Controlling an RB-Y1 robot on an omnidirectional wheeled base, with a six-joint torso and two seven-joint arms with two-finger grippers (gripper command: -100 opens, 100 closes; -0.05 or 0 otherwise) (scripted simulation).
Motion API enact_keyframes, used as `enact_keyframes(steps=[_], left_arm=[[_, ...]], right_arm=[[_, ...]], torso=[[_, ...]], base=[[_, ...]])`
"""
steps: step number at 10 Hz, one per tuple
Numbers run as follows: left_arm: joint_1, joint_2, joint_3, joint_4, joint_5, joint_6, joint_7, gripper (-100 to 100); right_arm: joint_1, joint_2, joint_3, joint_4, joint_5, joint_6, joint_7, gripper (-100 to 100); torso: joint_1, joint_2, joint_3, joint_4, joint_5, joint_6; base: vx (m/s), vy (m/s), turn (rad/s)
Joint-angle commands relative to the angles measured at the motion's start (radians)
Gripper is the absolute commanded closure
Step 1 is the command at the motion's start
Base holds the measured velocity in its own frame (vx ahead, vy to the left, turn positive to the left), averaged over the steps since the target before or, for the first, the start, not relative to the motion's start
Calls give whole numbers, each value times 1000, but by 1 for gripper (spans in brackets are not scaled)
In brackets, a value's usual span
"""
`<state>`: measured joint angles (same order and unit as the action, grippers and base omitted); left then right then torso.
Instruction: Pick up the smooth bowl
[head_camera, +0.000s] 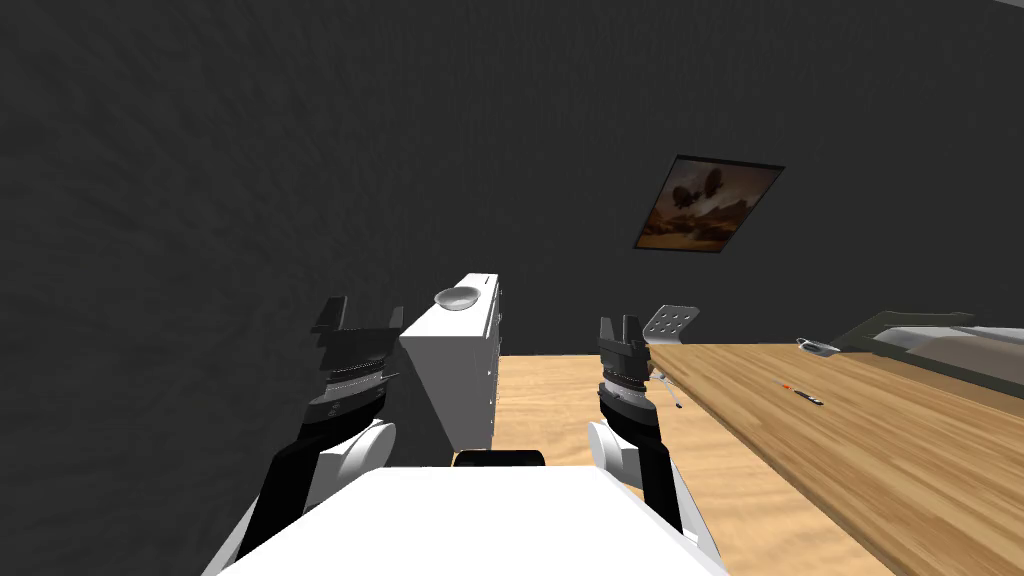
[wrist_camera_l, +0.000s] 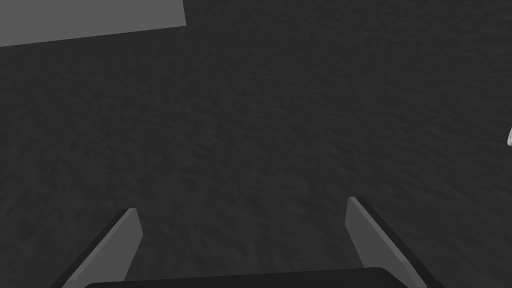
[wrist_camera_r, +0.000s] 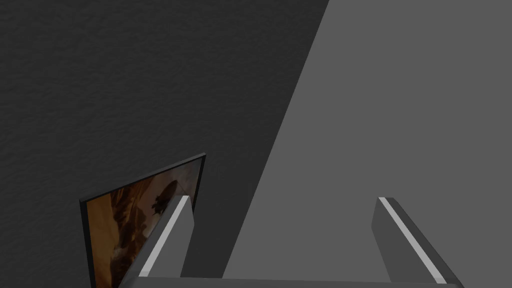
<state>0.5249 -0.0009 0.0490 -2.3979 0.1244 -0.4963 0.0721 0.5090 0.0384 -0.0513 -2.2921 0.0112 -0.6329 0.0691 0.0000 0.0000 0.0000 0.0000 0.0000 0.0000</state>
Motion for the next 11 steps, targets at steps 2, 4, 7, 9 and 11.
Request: enact_keyframes(steps=[2, 4, 7, 9, 11], left_arm=[[-21, 40, -2, 23, 11, 42, 2, -100], [-55, 82, -5, 59, 26, 98, 5, -100], [-78, 104, -6, 82, 35, 143, 7, -100], [-104, 127, -8, 110, 45, 187, 9, -100], [-135, 150, -9, 141, 56, 235, 10, -100]], right_arm=[[0, 0, 0, 0, 0, 0, 0, 0], [0, 0, 0, 0, 0, 0, 0, 0], [0, 0, 0, 0, 0, 0, 0, 0], [0, 0, 0, 0, 0, 0, 0, 0], [0, 0, 0, 0, 0, 0, 0, 0]], torso=[[-3, 3, 1, 0, -1, 0], [-5, 5, 3, 1, -1, 0], [-4, 6, 4, 1, -1, 0], [-5, 7, 4, 1, -1, 0], [-5, 6, 4, 1, -1, 0]], base=[[-67, -67, 3], [-105, -91, 2], [-89, -65, 2], [-96, -68, 3], [-96, -88, 3]])
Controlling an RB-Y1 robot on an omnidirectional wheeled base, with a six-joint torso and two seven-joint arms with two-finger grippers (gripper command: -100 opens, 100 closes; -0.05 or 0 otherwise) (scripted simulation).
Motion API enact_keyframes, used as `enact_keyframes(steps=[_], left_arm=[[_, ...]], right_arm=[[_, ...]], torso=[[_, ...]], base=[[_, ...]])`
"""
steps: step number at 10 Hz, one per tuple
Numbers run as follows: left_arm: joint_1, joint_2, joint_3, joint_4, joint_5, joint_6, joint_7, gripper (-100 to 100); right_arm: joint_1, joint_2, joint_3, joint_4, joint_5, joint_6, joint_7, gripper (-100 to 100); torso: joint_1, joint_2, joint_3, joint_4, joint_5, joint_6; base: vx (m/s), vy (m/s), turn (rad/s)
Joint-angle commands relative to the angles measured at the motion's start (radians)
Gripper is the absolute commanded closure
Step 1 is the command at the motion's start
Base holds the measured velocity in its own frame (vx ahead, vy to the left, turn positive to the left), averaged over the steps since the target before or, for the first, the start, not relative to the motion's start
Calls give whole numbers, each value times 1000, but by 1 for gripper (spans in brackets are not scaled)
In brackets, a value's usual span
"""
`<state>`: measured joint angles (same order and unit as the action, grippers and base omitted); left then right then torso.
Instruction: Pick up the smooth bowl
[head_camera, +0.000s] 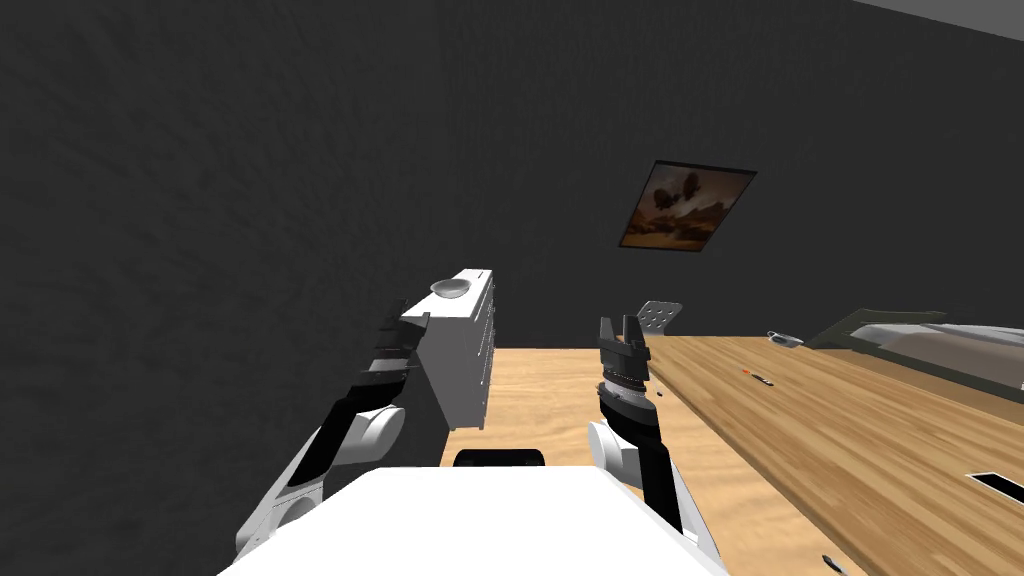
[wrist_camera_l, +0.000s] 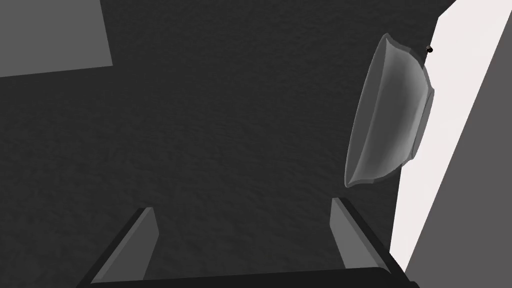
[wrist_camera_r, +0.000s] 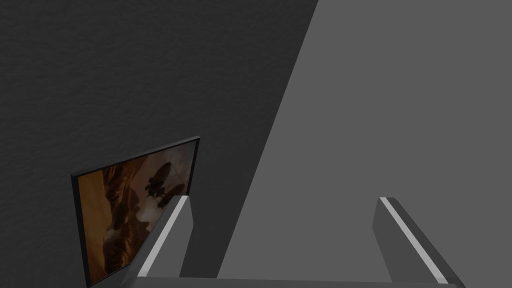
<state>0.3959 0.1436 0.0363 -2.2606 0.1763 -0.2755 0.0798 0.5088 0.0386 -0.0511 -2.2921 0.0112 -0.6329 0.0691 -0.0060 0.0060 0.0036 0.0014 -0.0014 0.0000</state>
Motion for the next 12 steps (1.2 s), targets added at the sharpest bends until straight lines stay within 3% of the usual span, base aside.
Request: enact_keyframes(steps=[1, 4, 5, 6, 7, 9, 10, 11, 12], left_arm=[[-41, 30, 2, 39, 14, 50, 4, -100], [-80, 55, 1, 78, 25, 123, 6, -100], [-122, 81, 1, 120, 35, 154, 7, -100], [-122, 81, 1, 120, 35, 181, 7, -100], [-160, 108, 0, 158, 46, 210, 9, -100], [-168, 108, 0, 166, 46, 244, 9, -100], [-216, 136, 0, 212, 56, 284, 10, -100], [-216, 136, 0, 214, 56, 308, 10, -100], [-263, 164, 0, 260, 65, 339, 11, -100]], right_arm=[[0, 0, 0, 0, 0, 0, 0, 0], [0, 0, 0, 0, 0, 0, 0, 0], [0, 0, 0, 0, 0, 0, 0, 0], [0, 0, 0, 0, 0, 0, 0, 0], [0, 0, 0, 0, 0, 0, 0, 0], [0, 0, 0, 0, 0, 0, 0, 0], [0, 0, 0, 0, 0, 0, 0, 0], [0, 0, 0, 0, 0, 0, 0, 0], [0, 0, 0, 0, 0, 0, 0, 0]], torso=[[0, 0, 0, 0, 0, 0], [0, -1, 0, 0, 0, 0], [0, 0, 0, 0, 0, 0], [-1, 2, 1, 0, 0, 0], [0, 1, 1, 0, 0, 0], [1, 1, 1, 0, 0, 0], [3, -3, -1, 0, 0, 0], [2, -3, -2, -1, 1, 0], [1, -2, -1, 0, 0, 0]], base=[[-122, -83, 10], [-86, -93, 2], [-131, -109, 6], [-115, -87, 4], [-152, -98, 2], [-66, -57, 1], [-58, -57, 2], [-76, -82, -1], [-114, -88, 2]])
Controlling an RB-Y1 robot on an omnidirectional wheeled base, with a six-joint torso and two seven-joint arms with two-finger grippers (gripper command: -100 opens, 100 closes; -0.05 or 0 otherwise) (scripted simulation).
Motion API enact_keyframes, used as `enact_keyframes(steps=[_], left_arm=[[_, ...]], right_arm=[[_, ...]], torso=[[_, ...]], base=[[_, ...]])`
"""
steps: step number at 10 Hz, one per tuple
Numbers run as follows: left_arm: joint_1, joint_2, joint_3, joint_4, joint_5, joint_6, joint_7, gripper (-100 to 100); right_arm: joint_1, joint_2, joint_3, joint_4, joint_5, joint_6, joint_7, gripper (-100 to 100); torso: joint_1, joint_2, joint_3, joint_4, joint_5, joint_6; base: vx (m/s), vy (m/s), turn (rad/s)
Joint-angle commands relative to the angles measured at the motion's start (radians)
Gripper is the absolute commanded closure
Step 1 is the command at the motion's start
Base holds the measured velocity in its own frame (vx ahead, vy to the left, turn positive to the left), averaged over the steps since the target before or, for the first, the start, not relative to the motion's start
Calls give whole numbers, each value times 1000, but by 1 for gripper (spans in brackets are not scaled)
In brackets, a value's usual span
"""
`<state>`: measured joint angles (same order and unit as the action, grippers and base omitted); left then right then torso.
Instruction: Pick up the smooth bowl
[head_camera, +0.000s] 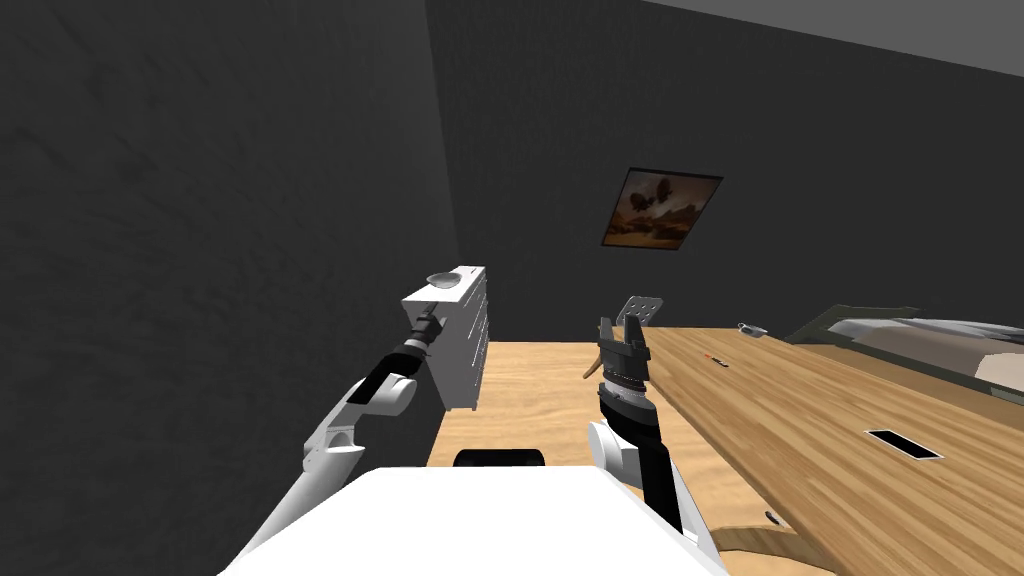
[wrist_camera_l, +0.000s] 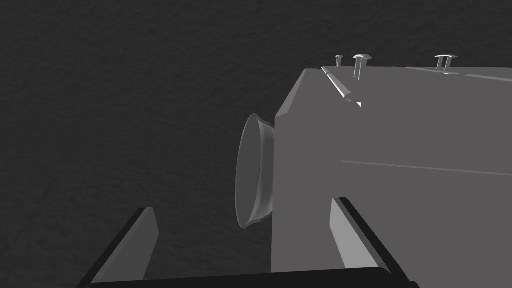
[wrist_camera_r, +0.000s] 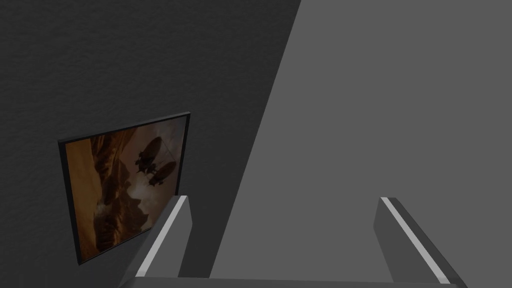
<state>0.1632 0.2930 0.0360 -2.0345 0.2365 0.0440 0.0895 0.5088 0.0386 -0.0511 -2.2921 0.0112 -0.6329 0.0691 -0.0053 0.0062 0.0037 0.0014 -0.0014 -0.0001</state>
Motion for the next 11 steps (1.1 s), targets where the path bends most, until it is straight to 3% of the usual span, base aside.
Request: enact_keyframes(steps=[1, 2, 5, 6, 7, 9, 10, 11], left_arm=[[-36, 15, 0, 40, 5, 50, 1, -100], [-36, 15, 0, 40, 5, 55, 1, -100], [-132, 75, 1, 133, 23, 154, 3, -100], [-147, 75, 1, 152, 23, 183, 3, -100], [-192, 106, 1, 192, 31, 214, 4, -100], [-207, 106, 1, 212, 31, 261, 4, -100], [-253, 139, 2, 252, 39, 302, 4, -100], [-268, 139, 2, 274, 39, 325, 4, -100]], right_arm=[[0, 0, 0, 0, 0, 0, 0, 0], [0, 0, 0, 0, 0, 0, 0, 0], [0, 0, 0, 0, 0, 0, 0, 0], [0, 0, 0, 0, 0, 0, 0, 0], [0, 0, 0, 0, 0, 0, 0, 0], [0, 0, 0, 0, 0, 0, 0, 0], [0, 0, 0, 0, 0, 0, 0, 0], [0, 0, 0, 0, 0, 0, 0, 0]], torso=[[0, 0, 0, 0, 0, 0], [0, 1, 1, 0, 0, 0], [1, -2, -1, 0, 0, 0], [0, -2, -1, 0, 0, 0], [0, -1, -1, 0, 0, 0], [0, -1, 0, 0, 0, 0], [2, -4, -2, -1, 0, 0], [1, -4, -2, -1, 0, 0]], base=[[-119, -89, 1], [-54, -51, 3], [-79, -77, -4], [-91, -80, -3], [-116, -94, -13], [-55, -69, 0], [-34, -78, -22], [-52, -67, 0]])
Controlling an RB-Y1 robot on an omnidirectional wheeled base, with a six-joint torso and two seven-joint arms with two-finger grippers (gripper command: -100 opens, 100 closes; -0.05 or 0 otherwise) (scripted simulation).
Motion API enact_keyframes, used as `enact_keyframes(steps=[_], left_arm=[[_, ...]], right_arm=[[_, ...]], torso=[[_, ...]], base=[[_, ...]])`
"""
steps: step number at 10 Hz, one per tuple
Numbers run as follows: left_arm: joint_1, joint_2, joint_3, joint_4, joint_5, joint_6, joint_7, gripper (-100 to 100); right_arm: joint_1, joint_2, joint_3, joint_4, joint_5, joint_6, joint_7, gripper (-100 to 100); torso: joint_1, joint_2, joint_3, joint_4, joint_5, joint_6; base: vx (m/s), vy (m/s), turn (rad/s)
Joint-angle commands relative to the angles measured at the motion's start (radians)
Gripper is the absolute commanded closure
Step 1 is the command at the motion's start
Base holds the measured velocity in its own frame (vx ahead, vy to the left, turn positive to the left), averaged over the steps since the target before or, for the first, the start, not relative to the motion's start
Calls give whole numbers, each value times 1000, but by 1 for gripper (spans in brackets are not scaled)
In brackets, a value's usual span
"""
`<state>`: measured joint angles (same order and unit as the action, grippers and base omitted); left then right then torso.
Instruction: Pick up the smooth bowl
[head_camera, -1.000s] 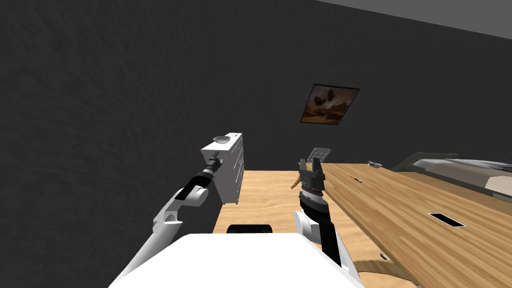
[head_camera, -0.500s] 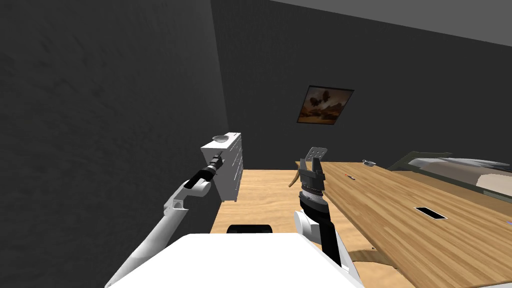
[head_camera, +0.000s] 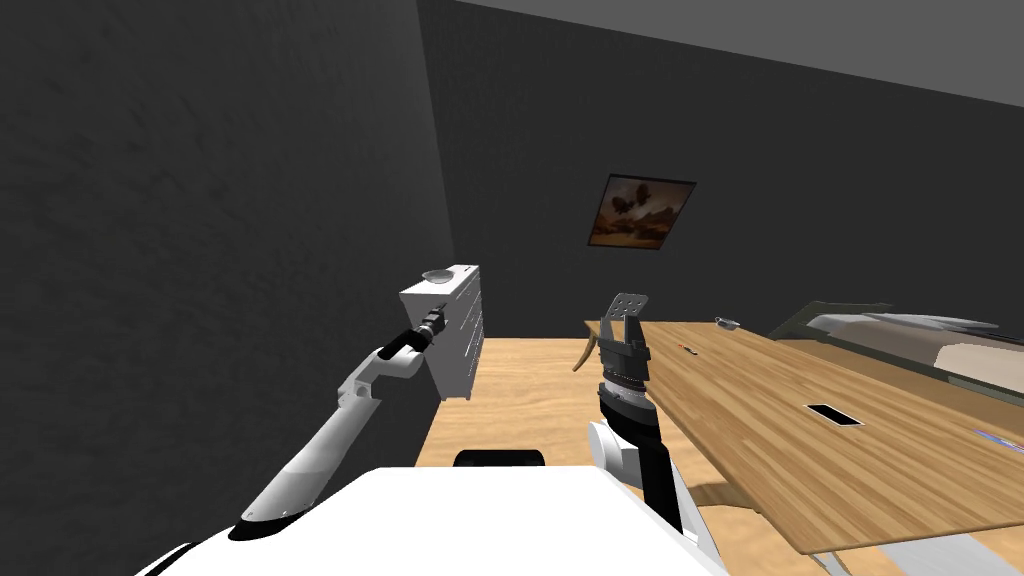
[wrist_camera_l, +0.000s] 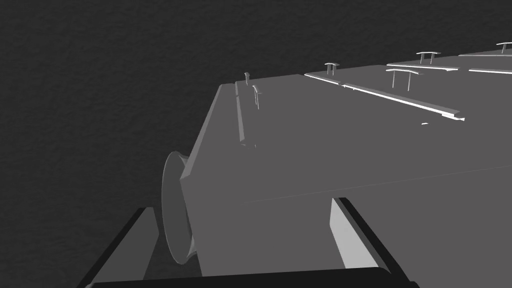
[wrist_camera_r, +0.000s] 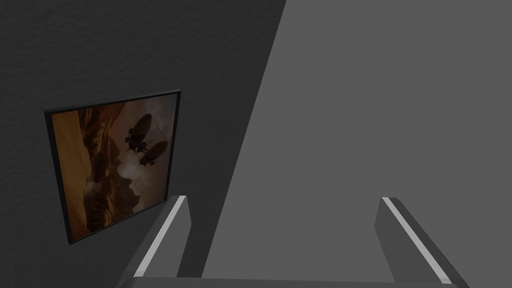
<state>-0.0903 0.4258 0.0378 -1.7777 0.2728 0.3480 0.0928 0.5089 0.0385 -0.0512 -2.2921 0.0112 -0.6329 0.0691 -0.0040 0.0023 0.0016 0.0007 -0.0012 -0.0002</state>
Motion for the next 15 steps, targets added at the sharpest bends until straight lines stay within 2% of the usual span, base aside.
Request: enact_keyframes(steps=[1, 2, 3, 4, 6, 7, 9, 10, 11, 12, 13, 14, 15], left_arm=[[-50, 39, 2, 50, 9, 50, 1, -100], [-78, 39, 2, 80, 9, 78, 1, -100], [-78, 39, 2, 80, 9, 97, 1, -100], [-125, 74, 4, 124, 16, 133, 1, -100], [-142, 74, 4, 145, 16, 167, 1, -100], [-190, 108, 5, 196, 21, 202, 1, -100], [-208, 108, 5, 210, 21, 237, 1, -100], [-253, 143, 7, 257, 26, 273, 1, -100], [-274, 143, 7, 277, 26, 300, 1, -100], [-308, 179, 10, 307, 31, 332, 0, -100], [-336, 179, 10, 338, 31, 358, 0, -100], [-340, 179, 10, 344, 31, 373, 0, -100], [-382, 214, 12, 382, 35, 411, 0, -100]], right_arm=[[0, 0, 0, 0, 0, 0, 0, 0], [0, 0, 0, 0, 0, 0, 0, 0], [0, 0, 0, 0, 0, 0, 0, 0], [0, 0, 0, 0, 0, 0, 0, 0], [0, 0, 0, 0, 0, 0, 0, 0], [0, 0, 0, 0, 0, 0, 0, 0], [0, 0, 0, 0, 0, 0, 0, 0], [0, 0, 0, 0, 0, 0, 0, 0], [0, 0, 0, 0, 0, 0, 0, 0], [0, 0, 0, 0, 0, 0, 0, 0], [0, 0, 0, 0, 0, 0, 0, 0], [0, 0, 0, 0, 0, 0, 0, 0], [0, 0, 0, 0, 0, 0, 0, 0]], torso=[[0, 0, 0, 0, 0, 0], [-1, 2, 1, 0, 0, 0], [0, 2, 1, 0, 0, 0], [2, 0, 0, 0, 0, 0], [1, 0, 0, 0, 0, 0], [3, -1, -1, 0, 1, 0], [1, -1, 0, 0, 0, 0], [2, -2, -1, 0, 1, 0], [1, -1, -1, 0, 0, 0], [1, -1, -1, 0, 0, 0], [0, -1, -1, 0, 0, 0], [1, -2, -1, 0, 0, 0], [2, -2, -1, -1, 1, 0]], base=[[-85, -79, -22], [-73, -71, -8], [-28, -28, 1], [-44, -58, -26], [-29, -37, -5], [-31, -60, -29], [-27, -40, -7], [-28, -50, -38], [-32, -55, -16], [-29, -63, -35], [-20, -57, -14], [-4, -30, 4], [-5, -43, -43]])
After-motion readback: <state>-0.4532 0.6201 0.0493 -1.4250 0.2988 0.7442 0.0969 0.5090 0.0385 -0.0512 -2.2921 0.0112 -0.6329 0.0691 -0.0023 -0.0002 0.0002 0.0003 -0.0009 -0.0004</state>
